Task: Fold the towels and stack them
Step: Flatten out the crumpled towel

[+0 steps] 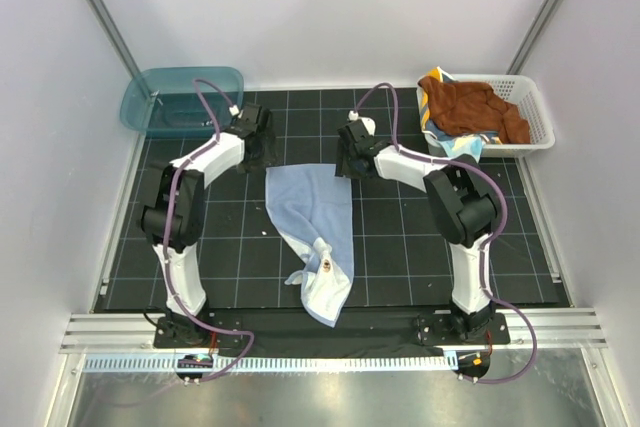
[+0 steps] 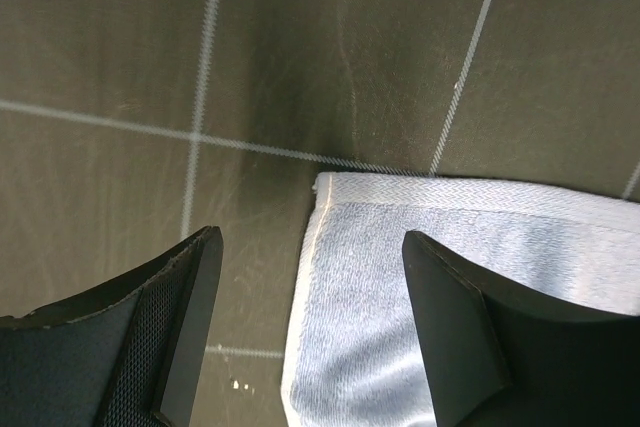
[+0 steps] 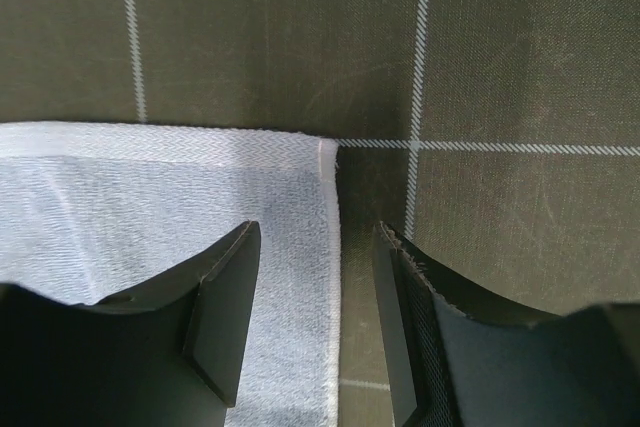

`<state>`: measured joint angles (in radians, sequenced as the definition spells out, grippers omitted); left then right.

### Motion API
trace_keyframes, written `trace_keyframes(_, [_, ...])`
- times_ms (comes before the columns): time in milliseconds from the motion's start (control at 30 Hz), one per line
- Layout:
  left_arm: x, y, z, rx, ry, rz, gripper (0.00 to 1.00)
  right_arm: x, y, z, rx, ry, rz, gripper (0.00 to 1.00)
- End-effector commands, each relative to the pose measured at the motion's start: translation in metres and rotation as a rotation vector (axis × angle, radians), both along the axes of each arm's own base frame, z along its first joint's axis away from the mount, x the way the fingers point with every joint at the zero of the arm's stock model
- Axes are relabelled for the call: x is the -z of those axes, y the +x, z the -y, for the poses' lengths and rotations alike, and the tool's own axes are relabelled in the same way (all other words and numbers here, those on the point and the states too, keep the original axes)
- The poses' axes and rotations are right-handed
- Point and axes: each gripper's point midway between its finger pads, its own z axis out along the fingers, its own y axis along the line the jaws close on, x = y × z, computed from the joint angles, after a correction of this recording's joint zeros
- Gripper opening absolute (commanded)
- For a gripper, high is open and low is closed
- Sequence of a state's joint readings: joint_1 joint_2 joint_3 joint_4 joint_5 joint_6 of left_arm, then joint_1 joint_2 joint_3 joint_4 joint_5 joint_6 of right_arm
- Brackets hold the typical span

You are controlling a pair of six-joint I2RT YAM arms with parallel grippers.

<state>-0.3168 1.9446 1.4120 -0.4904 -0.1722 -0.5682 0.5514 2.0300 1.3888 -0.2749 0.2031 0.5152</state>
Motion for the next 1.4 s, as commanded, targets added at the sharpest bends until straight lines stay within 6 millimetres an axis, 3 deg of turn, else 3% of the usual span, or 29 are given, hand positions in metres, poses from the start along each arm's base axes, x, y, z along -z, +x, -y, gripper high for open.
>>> trace_keyframes(0, [-0.003, 0.015, 0.014, 0.086, -0.023, 0.033, 0.76, -0.017, 0.018, 0.001, 0.001, -0.03, 0.07, 0.56])
trace_keyframes(233, [0.024, 0.014, 0.015, 0.075, -0.016, -0.013, 0.75, 0.001, 0.016, -0.001, -0.012, -0.027, 0.041, 0.56])
trace_keyframes(600, [0.054, 0.003, 0.018, 0.085, 0.02, -0.084, 0.56, 0.02, 0.016, -0.007, -0.057, -0.011, 0.009, 0.56])
trace_keyframes(833, [0.064, -0.005, 0.03, 0.096, 0.016, -0.107, 0.4, 0.031, 0.01, -0.008, -0.062, -0.003, -0.016, 0.4])
trace_keyframes(967, [0.064, -0.006, 0.032, 0.093, 0.008, -0.108, 0.23, 0.031, 0.009, -0.008, -0.069, 0.003, -0.02, 0.26])
trace_keyframes(1067, [0.056, -0.004, 0.034, 0.098, 0.0, -0.09, 0.11, 0.029, 0.007, -0.01, -0.083, 0.01, -0.02, 0.16])
trace_keyframes(1167, [0.043, -0.001, 0.035, 0.098, -0.007, -0.067, 0.0, 0.015, 0.009, -0.01, -0.086, 0.015, 0.001, 0.05])
trace_keyframes(1233, [0.023, 0.002, 0.037, 0.099, -0.025, -0.029, 0.0, 0.005, 0.011, -0.009, -0.09, 0.012, 0.017, 0.01])
trace_keyframes(1367, [-0.019, 0.002, 0.036, 0.069, -0.036, 0.053, 0.0, -0.039, 0.011, -0.007, -0.087, 0.033, 0.086, 0.01])
